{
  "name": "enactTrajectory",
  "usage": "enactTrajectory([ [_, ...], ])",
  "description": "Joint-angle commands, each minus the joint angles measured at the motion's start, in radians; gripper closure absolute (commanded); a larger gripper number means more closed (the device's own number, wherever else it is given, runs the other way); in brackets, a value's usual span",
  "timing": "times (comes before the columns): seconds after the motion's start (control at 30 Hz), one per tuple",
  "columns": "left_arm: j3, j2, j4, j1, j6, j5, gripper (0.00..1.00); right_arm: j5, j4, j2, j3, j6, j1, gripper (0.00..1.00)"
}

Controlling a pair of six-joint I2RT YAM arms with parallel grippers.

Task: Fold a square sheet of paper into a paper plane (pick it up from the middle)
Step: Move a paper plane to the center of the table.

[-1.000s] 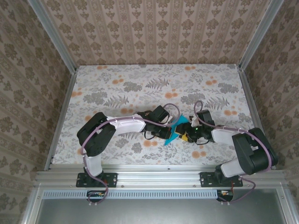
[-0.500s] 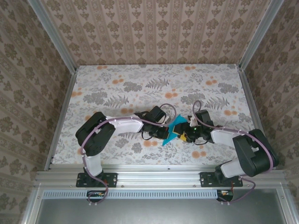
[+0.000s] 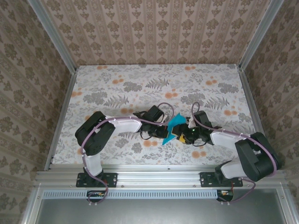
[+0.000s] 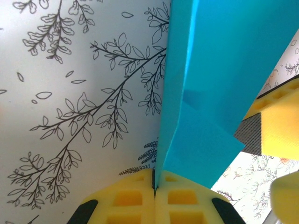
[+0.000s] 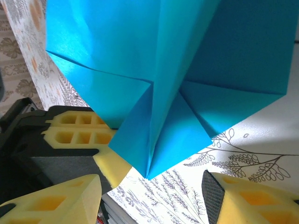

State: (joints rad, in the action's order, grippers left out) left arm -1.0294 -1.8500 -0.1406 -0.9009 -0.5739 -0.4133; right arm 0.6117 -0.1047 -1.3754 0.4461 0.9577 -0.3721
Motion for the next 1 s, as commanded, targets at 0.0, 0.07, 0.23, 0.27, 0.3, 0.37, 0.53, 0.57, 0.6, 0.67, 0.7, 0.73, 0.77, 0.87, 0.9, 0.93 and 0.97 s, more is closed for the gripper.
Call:
enactTrajectory([
  [0.0,0.014,0.025,0.012,0.006,-0.015,-0.019,0.99,-0.03,0.011,-0.039,0.018,0.029,-0.016,0.38],
  [0.07,0.017,0.022,0.016,0.006,-0.017,-0.02,0.99,-0.038,0.011,-0.042,0.019,0.032,-0.019,0.37],
  [0.23,0.019,0.021,0.031,0.006,-0.024,-0.031,0.99,-0.036,-0.05,-0.06,0.013,0.072,-0.027,0.37],
  [0.27,0.02,0.023,0.034,0.006,-0.024,-0.034,0.99,-0.036,-0.065,-0.06,0.012,0.081,-0.027,0.37],
  [0.3,0.019,0.025,0.035,0.005,-0.026,-0.036,0.99,-0.034,-0.078,-0.061,0.011,0.089,-0.027,0.37],
  [0.37,0.017,0.027,0.035,0.004,-0.026,-0.037,0.99,-0.035,-0.076,-0.06,0.019,0.089,-0.029,0.38],
  [0.53,0.021,0.038,0.031,0.004,-0.023,-0.038,0.99,-0.036,-0.077,-0.052,0.032,0.092,-0.028,0.39],
  [0.57,0.022,0.041,0.03,0.004,-0.023,-0.038,0.99,-0.036,-0.08,-0.052,0.035,0.093,-0.029,0.39],
  [0.6,0.023,0.044,0.031,0.005,-0.024,-0.038,0.99,-0.034,-0.083,-0.054,0.034,0.096,-0.03,0.4],
  [0.67,0.023,0.05,0.03,0.003,-0.023,-0.039,0.99,-0.032,-0.087,-0.054,0.034,0.096,-0.03,0.4],
  [0.7,0.021,0.052,0.03,0.005,-0.022,-0.039,0.99,-0.03,-0.09,-0.053,0.034,0.098,-0.031,0.41],
  [0.73,0.021,0.054,0.028,0.004,-0.023,-0.039,0.99,-0.029,-0.093,-0.053,0.034,0.1,-0.029,0.41],
  [0.77,0.019,0.055,0.029,0.004,-0.023,-0.04,0.99,-0.026,-0.097,-0.053,0.034,0.102,-0.031,0.41],
  [0.87,0.016,0.055,0.028,0.002,-0.023,-0.044,0.99,-0.023,-0.103,-0.045,0.036,0.108,-0.029,0.43],
  [0.9,0.015,0.056,0.027,0.003,-0.021,-0.044,0.99,-0.02,-0.105,-0.043,0.037,0.11,-0.028,0.43],
  [0.93,0.015,0.057,0.027,0.0,-0.023,-0.042,0.99,-0.018,-0.107,-0.041,0.037,0.113,-0.03,0.44],
  [0.97,0.013,0.056,0.026,0.001,-0.023,-0.042,0.99,-0.016,-0.108,-0.037,0.037,0.114,-0.031,0.44],
])
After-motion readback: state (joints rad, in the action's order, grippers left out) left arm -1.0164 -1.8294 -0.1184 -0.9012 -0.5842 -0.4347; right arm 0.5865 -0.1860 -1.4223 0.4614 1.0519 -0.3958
